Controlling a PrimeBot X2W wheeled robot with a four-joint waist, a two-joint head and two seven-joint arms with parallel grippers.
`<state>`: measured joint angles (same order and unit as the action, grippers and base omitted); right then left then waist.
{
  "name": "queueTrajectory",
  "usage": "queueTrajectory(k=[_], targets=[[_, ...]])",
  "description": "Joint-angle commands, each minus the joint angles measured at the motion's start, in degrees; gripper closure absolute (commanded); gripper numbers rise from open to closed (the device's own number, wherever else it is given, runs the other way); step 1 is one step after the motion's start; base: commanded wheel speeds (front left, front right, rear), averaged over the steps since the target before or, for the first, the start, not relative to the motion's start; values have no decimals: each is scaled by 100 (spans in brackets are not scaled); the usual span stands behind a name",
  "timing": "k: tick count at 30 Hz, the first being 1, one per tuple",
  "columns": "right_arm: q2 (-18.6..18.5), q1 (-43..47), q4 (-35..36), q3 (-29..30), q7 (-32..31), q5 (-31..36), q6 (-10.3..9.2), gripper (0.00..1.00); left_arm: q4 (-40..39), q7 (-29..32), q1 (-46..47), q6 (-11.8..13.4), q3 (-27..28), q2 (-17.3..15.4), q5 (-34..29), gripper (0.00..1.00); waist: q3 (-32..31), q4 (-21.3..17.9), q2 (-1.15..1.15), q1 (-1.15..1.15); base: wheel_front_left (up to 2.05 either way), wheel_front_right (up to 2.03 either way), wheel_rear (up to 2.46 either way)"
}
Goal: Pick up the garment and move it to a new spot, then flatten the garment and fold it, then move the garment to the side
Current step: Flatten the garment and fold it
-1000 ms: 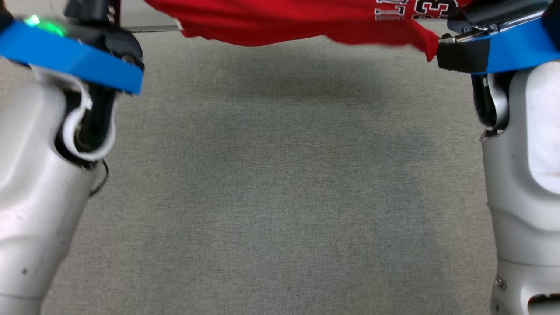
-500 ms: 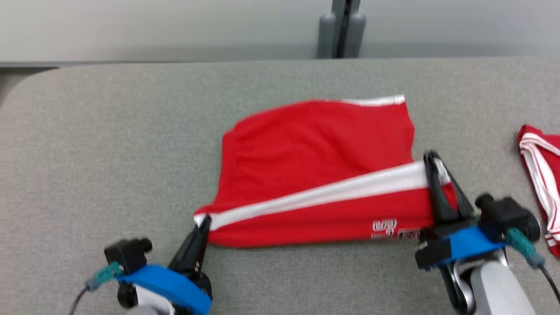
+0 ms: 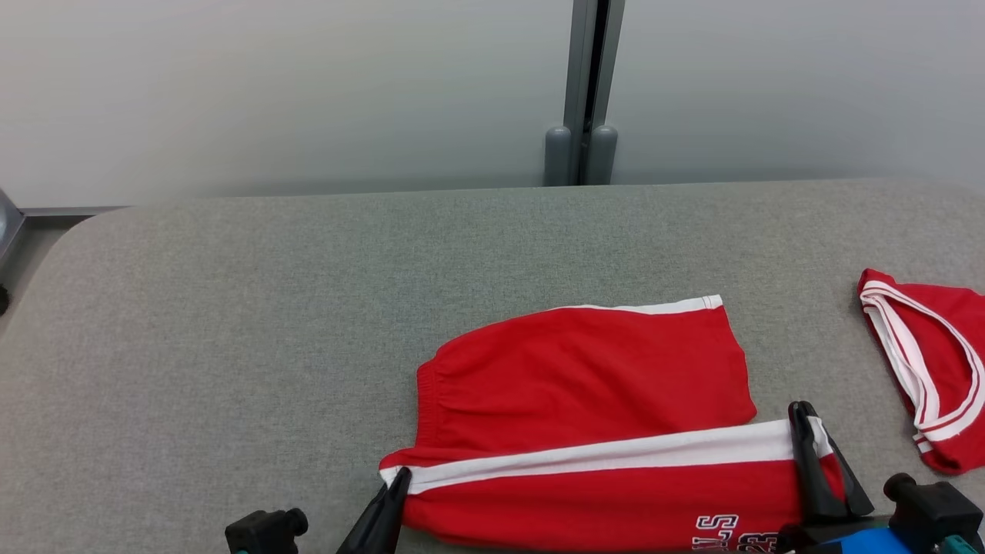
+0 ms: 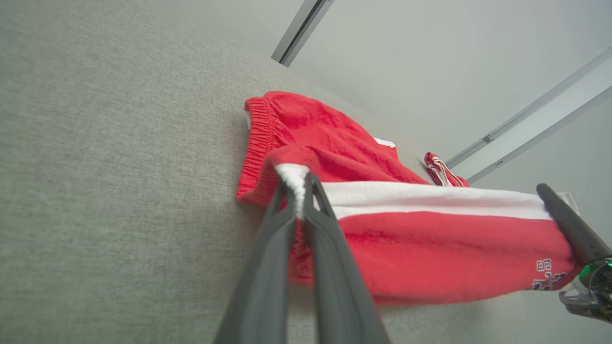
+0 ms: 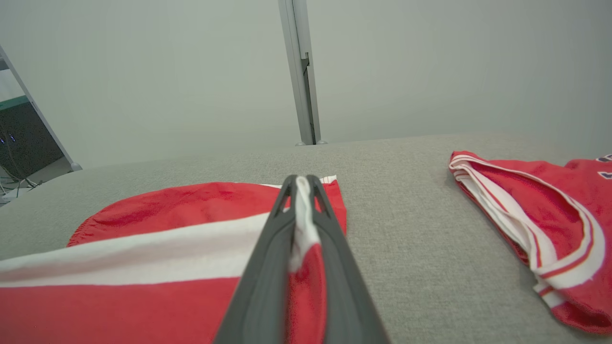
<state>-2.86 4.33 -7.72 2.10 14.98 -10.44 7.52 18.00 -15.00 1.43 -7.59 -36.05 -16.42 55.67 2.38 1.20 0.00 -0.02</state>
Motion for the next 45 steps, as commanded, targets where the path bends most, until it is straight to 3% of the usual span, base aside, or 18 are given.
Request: queueTrajectory(k=[1,11,26,27,28,29,34,45], targets=[[-15,-36,22,29,27,-38,-6,100,-46,-22,116,19,-17,-47,-34,100,46,3,0,2,0,0,0],[-12,-1529,-618,-12,25,216,-4,100,-171,-23,1393,18,-311,-107,122,100,858,-30,0,2,0,0,0],[-13,-3650,-2215,522,25,1044,-4,100,193,-22,2630,18,-598,-156,310,100,1859,81,0,2,0,0,0],[-12,-3694,-2438,575,23,1131,-4,100,214,-22,2670,18,-625,-148,325,75,1877,89,0,2,0,0,0],[-13,-3772,-2586,661,25,1150,-4,63,254,-22,2694,18,-645,-137,347,26,1889,95,0,2,0,0,0],[-17,-3902,-2652,700,28,1203,-3,0,290,-19,2716,18,-661,-132,335,0,1902,104,0,2,0,0,0],[-14,-3895,-2667,860,26,1392,-4,0,393,-19,2545,18,-436,-99,218,0,1878,134,0,2,0,0,0],[-13,-3342,-2825,803,24,1126,-4,0,611,-18,1811,18,477,75,-546,0,1533,216,0,2,0,0,0]])
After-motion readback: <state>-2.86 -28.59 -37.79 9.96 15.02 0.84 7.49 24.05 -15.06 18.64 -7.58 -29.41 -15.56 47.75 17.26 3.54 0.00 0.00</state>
